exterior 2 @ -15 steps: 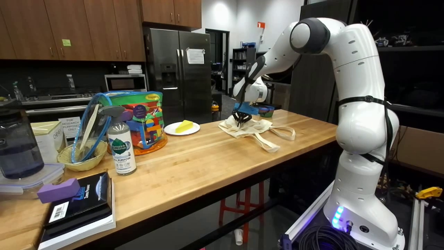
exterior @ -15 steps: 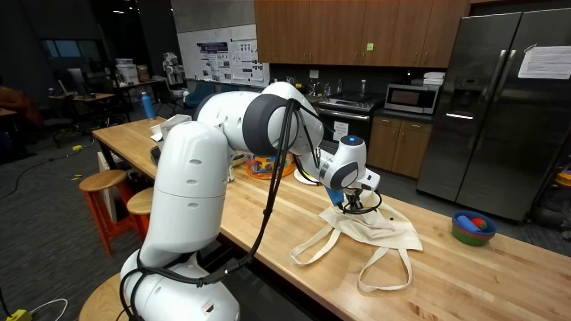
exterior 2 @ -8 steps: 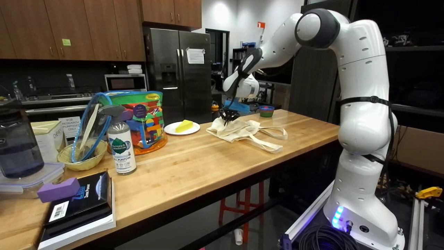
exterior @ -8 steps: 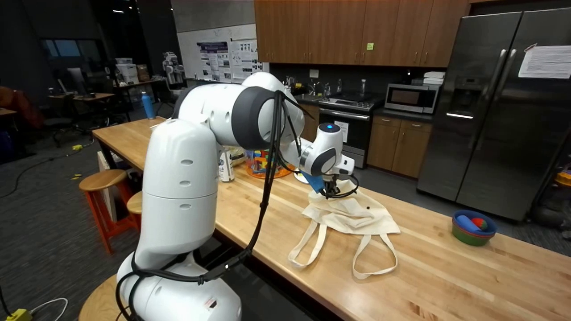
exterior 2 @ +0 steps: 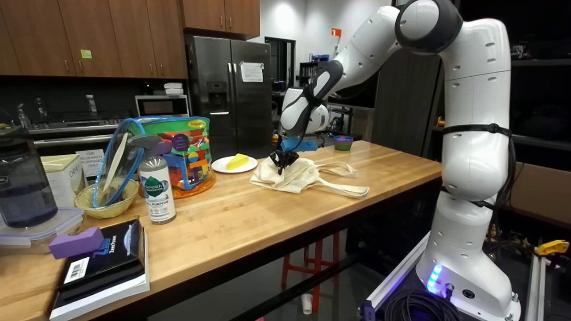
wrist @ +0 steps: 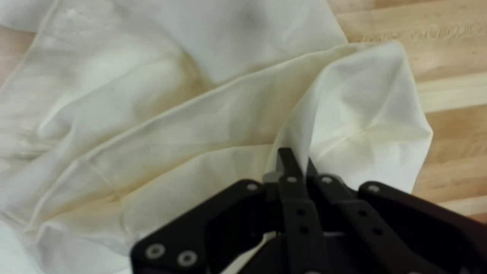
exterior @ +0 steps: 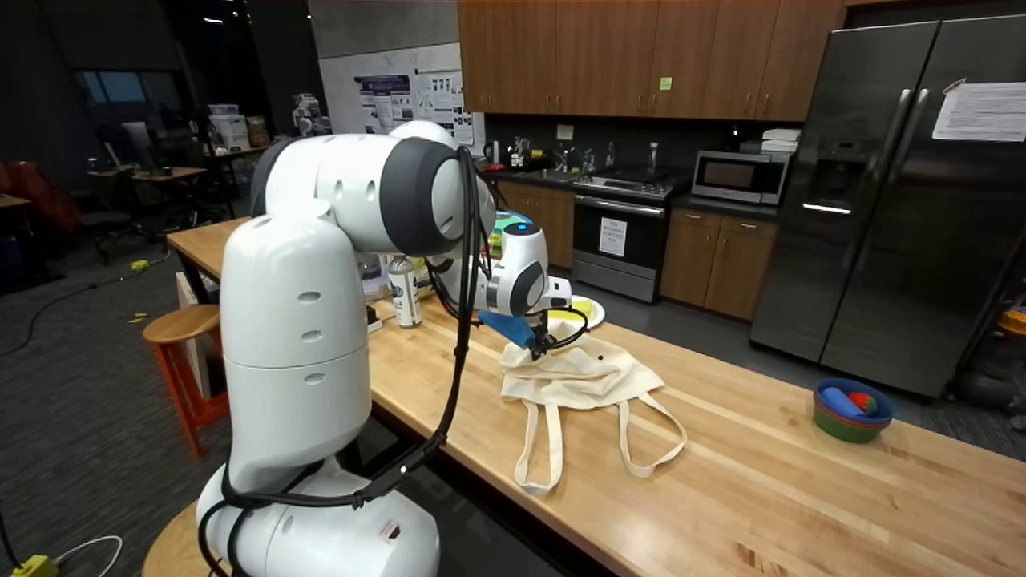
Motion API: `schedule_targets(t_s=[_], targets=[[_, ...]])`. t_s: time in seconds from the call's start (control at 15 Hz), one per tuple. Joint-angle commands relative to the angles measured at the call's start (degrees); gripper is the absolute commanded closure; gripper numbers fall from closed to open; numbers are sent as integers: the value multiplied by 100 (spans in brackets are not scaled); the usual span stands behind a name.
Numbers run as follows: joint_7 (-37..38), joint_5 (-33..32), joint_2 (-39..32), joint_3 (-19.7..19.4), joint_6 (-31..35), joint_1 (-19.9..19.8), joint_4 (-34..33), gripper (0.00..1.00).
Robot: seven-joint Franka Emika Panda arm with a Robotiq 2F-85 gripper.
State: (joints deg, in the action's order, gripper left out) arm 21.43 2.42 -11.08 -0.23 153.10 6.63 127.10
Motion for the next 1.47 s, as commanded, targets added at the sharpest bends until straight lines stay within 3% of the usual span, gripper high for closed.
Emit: schedule_targets(t_s=[0.0, 0.33, 1.07, 1.4], targets=[[-97, -191, 314, 95, -31, 63, 375, 99], [-57, -552, 551, 253, -14, 237, 478, 99], [-360, -1125, 1190, 1112, -354, 659, 797, 99], [53, -1598, 1009, 1048, -301, 519, 670, 99]])
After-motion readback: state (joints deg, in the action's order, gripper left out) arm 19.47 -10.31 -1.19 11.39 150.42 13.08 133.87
